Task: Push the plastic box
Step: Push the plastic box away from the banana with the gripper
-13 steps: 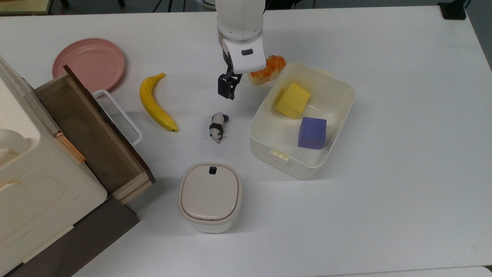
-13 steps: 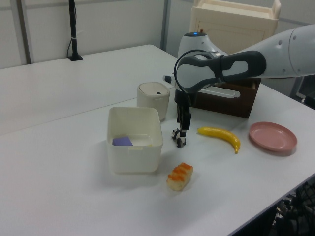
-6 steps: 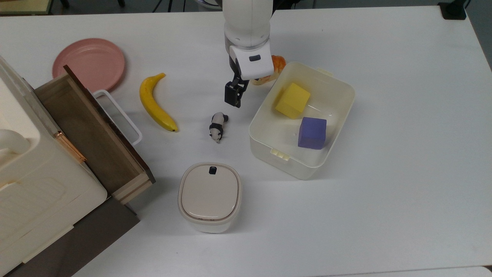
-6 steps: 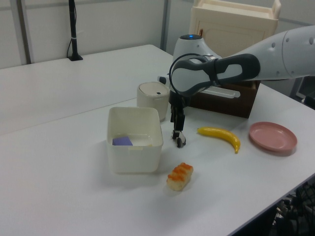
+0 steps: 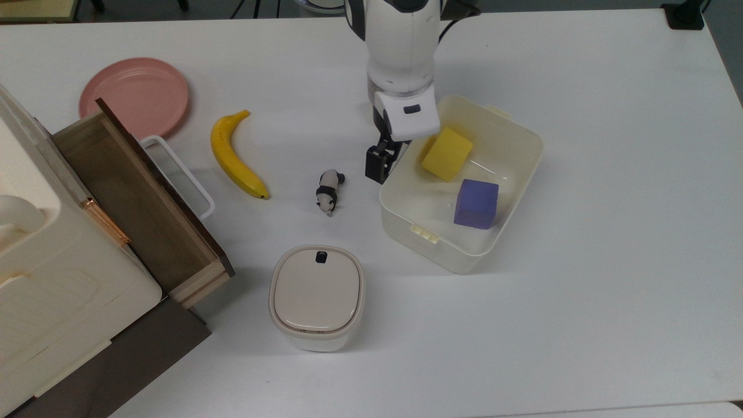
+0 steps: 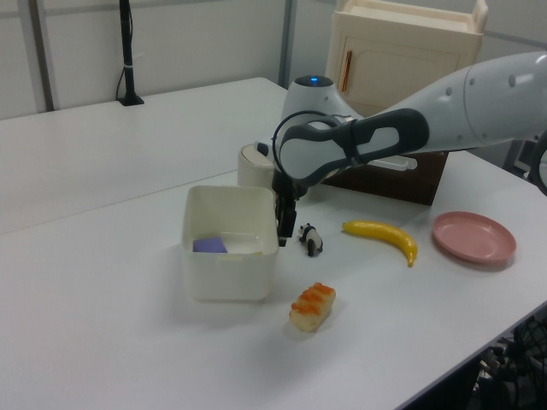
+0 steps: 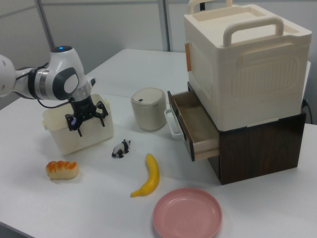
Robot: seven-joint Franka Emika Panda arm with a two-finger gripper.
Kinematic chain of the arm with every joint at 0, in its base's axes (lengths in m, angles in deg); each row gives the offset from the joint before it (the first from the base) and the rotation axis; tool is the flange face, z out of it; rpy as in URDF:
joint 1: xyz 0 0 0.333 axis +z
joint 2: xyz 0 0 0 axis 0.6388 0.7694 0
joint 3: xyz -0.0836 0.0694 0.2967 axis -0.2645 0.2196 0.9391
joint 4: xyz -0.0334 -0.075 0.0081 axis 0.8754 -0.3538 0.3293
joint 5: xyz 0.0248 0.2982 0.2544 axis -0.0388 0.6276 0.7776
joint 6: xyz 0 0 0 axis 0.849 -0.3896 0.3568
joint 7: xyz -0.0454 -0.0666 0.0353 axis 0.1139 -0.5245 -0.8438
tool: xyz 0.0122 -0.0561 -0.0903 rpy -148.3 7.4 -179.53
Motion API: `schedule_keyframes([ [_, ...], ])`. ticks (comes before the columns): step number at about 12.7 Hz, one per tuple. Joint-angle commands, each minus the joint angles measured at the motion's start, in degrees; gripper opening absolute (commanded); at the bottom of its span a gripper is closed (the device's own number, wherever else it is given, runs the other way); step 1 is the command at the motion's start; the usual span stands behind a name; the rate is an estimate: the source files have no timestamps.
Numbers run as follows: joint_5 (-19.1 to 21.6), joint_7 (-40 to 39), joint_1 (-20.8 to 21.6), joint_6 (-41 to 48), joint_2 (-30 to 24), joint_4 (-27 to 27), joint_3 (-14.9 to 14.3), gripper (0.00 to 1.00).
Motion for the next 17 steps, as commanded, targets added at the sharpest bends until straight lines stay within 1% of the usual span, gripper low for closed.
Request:
schedule_keyframes([
  [1, -0.3, 2.8, 1.3, -0.7, 0.6, -2.6, 0.9, 1.00],
  [6, -0.3, 2.8, 2.2, -0.7, 2.1, -6.8, 1.5, 1.00],
  [10, -0.6, 2.8, 3.3, -0.9, 2.8, -7.1, 2.4, 1.00],
  [13, -0.6, 2.7, 3.6, -4.5, 2.8, -7.1, 2.5, 1.00],
  [17, -0.6, 2.7, 3.8, -4.8, 3.1, -7.1, 2.6, 1.00],
])
